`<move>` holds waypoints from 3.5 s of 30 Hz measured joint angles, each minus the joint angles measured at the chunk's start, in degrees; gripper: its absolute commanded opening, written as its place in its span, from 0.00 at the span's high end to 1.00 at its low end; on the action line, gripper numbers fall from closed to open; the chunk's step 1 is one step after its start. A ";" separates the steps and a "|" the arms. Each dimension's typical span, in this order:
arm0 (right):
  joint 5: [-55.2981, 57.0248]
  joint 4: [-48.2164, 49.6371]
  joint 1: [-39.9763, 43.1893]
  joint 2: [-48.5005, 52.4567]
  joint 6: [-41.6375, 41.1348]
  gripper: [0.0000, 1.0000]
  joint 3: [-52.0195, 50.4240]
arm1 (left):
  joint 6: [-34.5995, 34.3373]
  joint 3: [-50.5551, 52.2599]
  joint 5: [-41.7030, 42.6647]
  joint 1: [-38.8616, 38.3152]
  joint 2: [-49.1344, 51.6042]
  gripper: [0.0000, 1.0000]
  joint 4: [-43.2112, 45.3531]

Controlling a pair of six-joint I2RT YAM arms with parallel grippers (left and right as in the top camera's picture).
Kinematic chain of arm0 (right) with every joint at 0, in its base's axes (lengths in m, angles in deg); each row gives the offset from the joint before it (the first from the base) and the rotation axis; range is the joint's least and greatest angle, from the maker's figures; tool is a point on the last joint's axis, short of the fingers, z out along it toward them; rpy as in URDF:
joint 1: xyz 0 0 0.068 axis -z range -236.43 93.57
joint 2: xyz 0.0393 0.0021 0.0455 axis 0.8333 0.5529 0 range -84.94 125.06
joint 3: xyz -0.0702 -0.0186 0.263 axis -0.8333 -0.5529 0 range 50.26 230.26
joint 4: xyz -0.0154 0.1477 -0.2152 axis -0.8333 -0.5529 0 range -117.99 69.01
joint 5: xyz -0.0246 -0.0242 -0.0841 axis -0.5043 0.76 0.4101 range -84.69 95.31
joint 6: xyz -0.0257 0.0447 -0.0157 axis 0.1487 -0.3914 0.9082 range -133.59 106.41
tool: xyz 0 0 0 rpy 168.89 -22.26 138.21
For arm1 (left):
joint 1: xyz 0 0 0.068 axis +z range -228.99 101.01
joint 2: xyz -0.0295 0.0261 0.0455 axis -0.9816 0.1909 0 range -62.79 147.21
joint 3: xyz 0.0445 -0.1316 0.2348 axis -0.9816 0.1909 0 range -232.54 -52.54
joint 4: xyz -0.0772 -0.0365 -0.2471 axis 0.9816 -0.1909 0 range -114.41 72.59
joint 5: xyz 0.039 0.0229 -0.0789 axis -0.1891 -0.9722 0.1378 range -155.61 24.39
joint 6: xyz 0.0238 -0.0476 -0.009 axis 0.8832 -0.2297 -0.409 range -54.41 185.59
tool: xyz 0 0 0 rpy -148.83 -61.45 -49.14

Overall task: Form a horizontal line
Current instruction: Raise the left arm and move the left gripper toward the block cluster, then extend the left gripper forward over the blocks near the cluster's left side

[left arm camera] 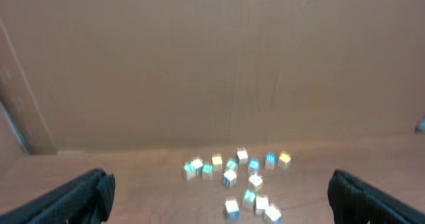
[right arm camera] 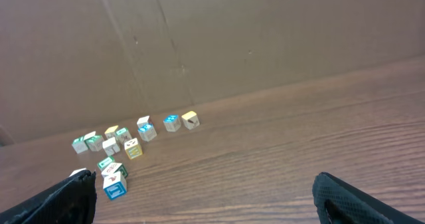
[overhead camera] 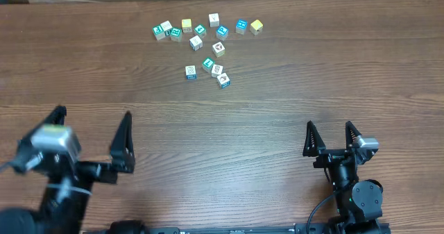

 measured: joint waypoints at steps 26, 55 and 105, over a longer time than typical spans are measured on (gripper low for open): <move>0.00 0.02 0.00 0.00 0.02 0.00 0.00 | 2.10 -21.79 2.97 0.00 35.50 0.96 -27.82; 0.02 0.02 0.00 0.00 -0.02 0.00 0.00 | -2.01 -21.79 3.34 0.00 45.03 0.96 -30.16; 0.02 0.02 0.00 0.00 0.00 0.00 0.00 | -5.97 -21.79 6.23 -0.46 56.33 0.92 -30.12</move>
